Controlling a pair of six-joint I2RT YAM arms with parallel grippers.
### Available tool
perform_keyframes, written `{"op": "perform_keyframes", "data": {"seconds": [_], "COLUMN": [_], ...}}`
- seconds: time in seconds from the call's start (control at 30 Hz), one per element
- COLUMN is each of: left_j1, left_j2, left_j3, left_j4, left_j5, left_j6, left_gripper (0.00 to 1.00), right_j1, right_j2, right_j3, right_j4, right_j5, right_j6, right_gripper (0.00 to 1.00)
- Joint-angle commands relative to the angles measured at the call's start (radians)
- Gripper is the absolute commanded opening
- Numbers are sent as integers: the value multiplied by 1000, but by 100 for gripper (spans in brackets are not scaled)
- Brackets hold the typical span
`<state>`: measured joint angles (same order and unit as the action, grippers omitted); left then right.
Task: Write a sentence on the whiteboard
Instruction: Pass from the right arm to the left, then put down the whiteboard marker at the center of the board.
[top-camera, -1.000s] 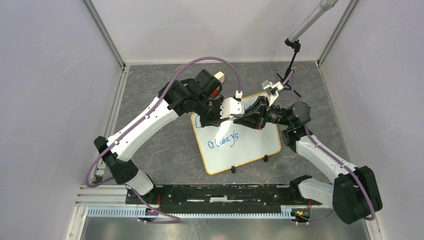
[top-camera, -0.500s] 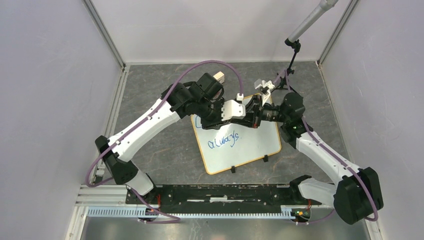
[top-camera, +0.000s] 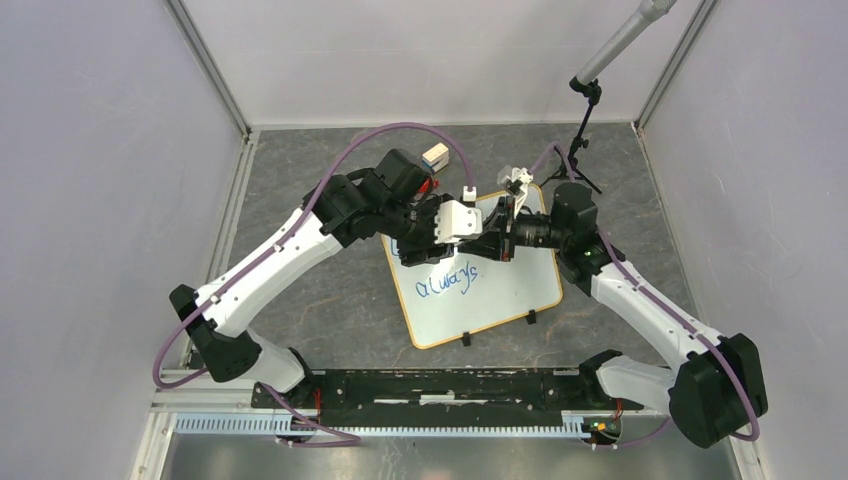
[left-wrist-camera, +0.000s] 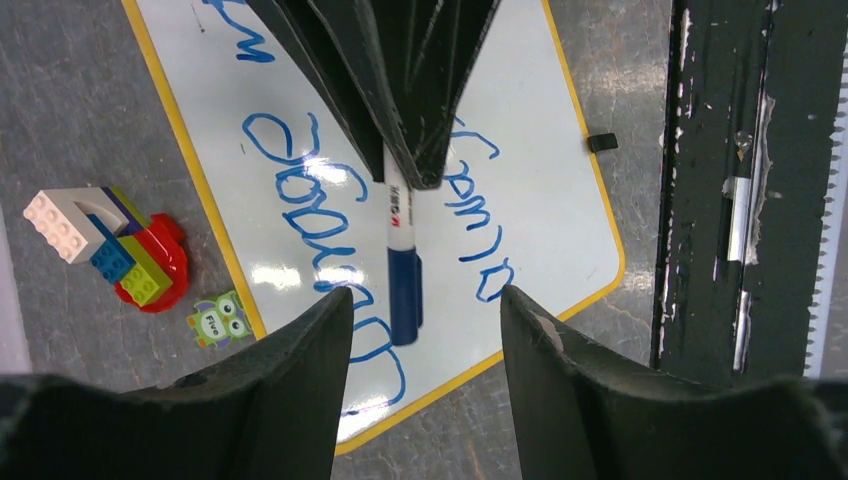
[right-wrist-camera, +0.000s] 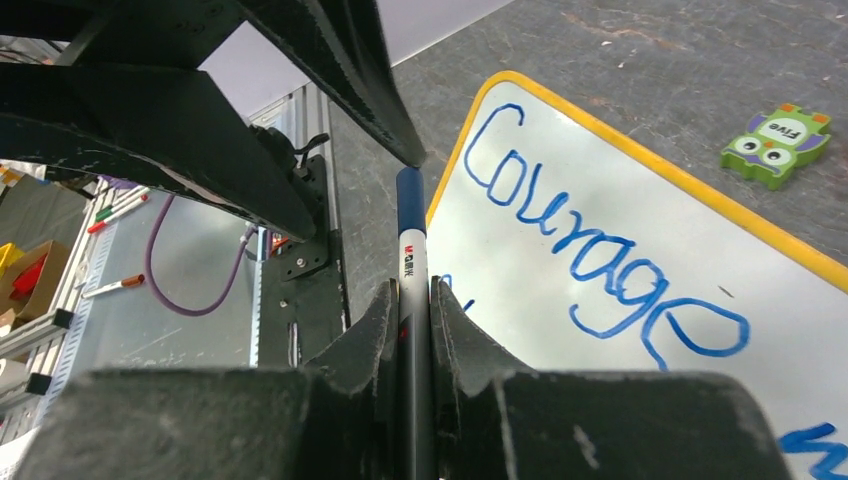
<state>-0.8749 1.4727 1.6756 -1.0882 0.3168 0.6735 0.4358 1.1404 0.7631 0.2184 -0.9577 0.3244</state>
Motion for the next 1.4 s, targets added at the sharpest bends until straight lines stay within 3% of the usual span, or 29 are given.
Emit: {"op": "perform_keyframes", "data": {"seconds": [0.0,0.43,0.53,0.7,0.77,0.93,1.03,1.2,1.37], "left_j1": [-2,-2,0,39,84,283,413,697,923], "left_j2": [18,-14,-21,-53,-73,-109,-125,-117,-57], "left_j3": [32,-103,-114,-134,-147,-160,-161,-162,-188], "left_j4": [58,116,129,129,129,139,140,153,107], "left_j5": [49,66,61,82,114,221,265,354,378], "left_j6": [-10,0,-11,-43,-77,-186,-242,-354,-332], "left_gripper": [61,49,37,6,2,2,2,2,2], "right_j1": [28,60,70,70,61,-14,-78,-196,-368], "right_j2": [-1,18,17,5,1,-9,-18,-32,-22], "right_j3": [29,66,72,106,130,229,279,311,327], "right_j4": [23,32,16,-114,-166,-302,-384,-501,-641], "right_j5": [-21,-42,-42,18,47,83,93,86,46], "right_j6": [5,32,27,-86,-126,-210,-281,-415,-539], "right_gripper": [0,0,0,5,16,57,74,96,98]}}
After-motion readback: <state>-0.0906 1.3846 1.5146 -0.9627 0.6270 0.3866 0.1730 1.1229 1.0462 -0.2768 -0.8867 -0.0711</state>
